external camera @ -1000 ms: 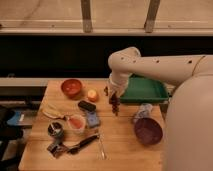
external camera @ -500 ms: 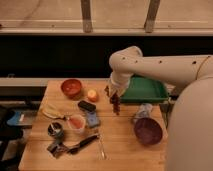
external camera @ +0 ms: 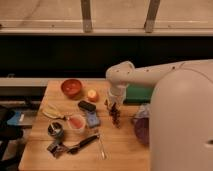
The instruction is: Place grapes in table surface
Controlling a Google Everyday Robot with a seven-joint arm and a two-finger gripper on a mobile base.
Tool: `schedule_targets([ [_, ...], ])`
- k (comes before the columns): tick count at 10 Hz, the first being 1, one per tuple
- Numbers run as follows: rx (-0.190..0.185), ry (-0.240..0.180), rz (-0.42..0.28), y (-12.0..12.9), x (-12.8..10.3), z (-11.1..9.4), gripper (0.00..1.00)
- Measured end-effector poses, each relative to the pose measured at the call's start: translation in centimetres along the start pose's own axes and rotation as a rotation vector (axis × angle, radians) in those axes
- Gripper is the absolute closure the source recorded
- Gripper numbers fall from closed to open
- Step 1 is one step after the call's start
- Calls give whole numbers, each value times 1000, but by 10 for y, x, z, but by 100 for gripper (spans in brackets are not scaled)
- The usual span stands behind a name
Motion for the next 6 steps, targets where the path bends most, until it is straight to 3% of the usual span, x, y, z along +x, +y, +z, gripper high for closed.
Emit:
schedule_targets([
  [1, 9, 26, 5, 0, 2, 10, 93],
  [3, 26, 72, 20, -2, 6, 27, 72],
  [6, 38, 111, 40, -9, 8, 34, 41],
])
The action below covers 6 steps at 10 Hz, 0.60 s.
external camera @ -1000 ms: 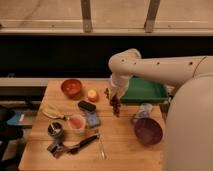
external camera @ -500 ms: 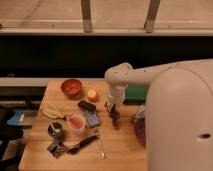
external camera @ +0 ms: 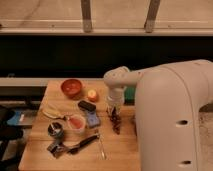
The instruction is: Place grapes in table surface
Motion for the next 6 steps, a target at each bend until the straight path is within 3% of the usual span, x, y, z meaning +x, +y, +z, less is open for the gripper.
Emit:
schedule_targets([
  [2, 8, 6, 5, -4, -1, -1, 25],
  [6, 5, -8, 6, -8, -5, -13, 24],
])
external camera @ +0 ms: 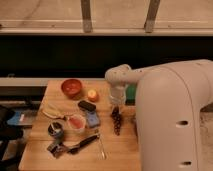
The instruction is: Place grapes in table surface
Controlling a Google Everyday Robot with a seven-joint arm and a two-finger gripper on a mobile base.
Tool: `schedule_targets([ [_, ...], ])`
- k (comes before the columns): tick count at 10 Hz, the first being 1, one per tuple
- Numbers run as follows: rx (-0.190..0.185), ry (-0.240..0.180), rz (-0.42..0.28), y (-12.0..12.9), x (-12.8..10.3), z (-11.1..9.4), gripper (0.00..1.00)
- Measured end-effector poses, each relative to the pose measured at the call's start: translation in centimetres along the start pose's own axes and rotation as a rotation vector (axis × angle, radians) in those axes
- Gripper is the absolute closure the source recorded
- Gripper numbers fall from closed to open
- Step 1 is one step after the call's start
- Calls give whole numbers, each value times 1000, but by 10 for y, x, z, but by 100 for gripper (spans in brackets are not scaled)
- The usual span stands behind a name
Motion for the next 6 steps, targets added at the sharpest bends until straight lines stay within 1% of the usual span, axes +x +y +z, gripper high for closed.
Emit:
schedule_targets([
  [2, -11, -43, 13, -6, -6, -21, 24],
  [3, -21, -94, 30, -8, -10, -39, 24],
  [4, -35, -136, 49, -10, -11, -55, 24],
  [5, -41, -175, 66, -15, -12, -67, 24],
  [6, -43, -180, 65, -14, -12, -69, 24],
])
